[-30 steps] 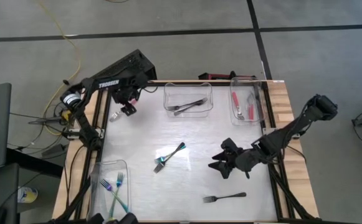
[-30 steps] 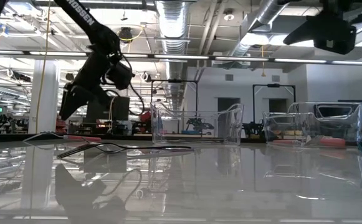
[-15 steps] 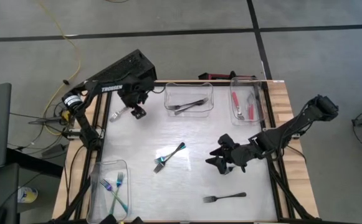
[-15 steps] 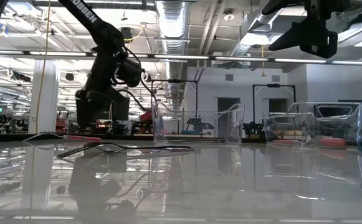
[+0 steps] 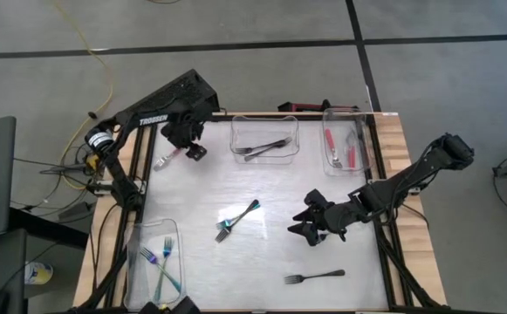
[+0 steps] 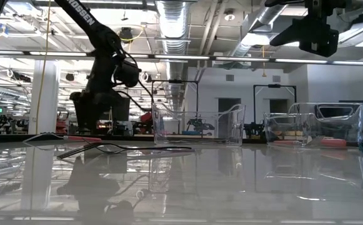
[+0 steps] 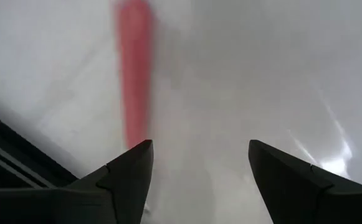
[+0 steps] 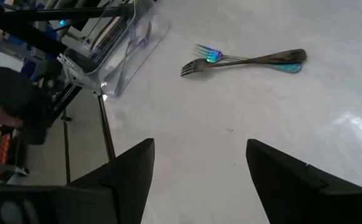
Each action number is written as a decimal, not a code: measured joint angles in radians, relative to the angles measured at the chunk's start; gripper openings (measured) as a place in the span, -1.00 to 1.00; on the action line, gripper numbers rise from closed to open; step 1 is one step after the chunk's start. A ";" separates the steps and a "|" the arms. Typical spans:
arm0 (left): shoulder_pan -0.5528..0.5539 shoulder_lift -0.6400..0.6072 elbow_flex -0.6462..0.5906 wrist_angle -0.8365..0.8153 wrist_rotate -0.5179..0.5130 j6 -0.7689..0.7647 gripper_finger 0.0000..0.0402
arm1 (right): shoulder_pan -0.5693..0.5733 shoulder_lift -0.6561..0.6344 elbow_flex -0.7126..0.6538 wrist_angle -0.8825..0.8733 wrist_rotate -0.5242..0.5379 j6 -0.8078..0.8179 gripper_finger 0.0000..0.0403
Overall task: Sort silverware by color (type)
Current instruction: Put the bottom black fork into the top transparent bin
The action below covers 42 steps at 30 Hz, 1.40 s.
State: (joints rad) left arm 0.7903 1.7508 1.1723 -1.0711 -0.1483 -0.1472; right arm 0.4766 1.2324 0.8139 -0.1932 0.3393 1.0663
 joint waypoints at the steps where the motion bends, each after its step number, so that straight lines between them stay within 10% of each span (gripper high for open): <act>1: -0.006 0.000 0.009 -0.030 0.029 0.003 0.23 | -0.001 0.000 0.000 0.000 0.000 -0.002 0.38; 10: -0.181 -0.181 -0.005 -0.134 0.136 -0.060 0.23 | -0.061 0.016 0.000 0.085 -0.056 -0.306 0.38; 20: -0.655 -0.615 -0.313 0.302 0.123 -0.408 0.23 | 0.093 0.160 0.083 -0.040 -0.443 -0.380 0.37; 27: -0.806 -0.699 -0.477 0.650 0.057 -0.463 0.23 | 0.240 0.356 0.215 -0.231 -0.344 -0.340 0.36; 42: -0.797 -0.676 -0.484 0.734 0.062 -0.415 0.23 | 0.365 0.664 0.323 -0.365 -0.173 -0.193 0.34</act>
State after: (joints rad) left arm -0.0071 1.0748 0.6884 -0.3370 -0.0866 -0.5624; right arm 0.8412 1.8967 1.1370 -0.5580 0.1659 0.8731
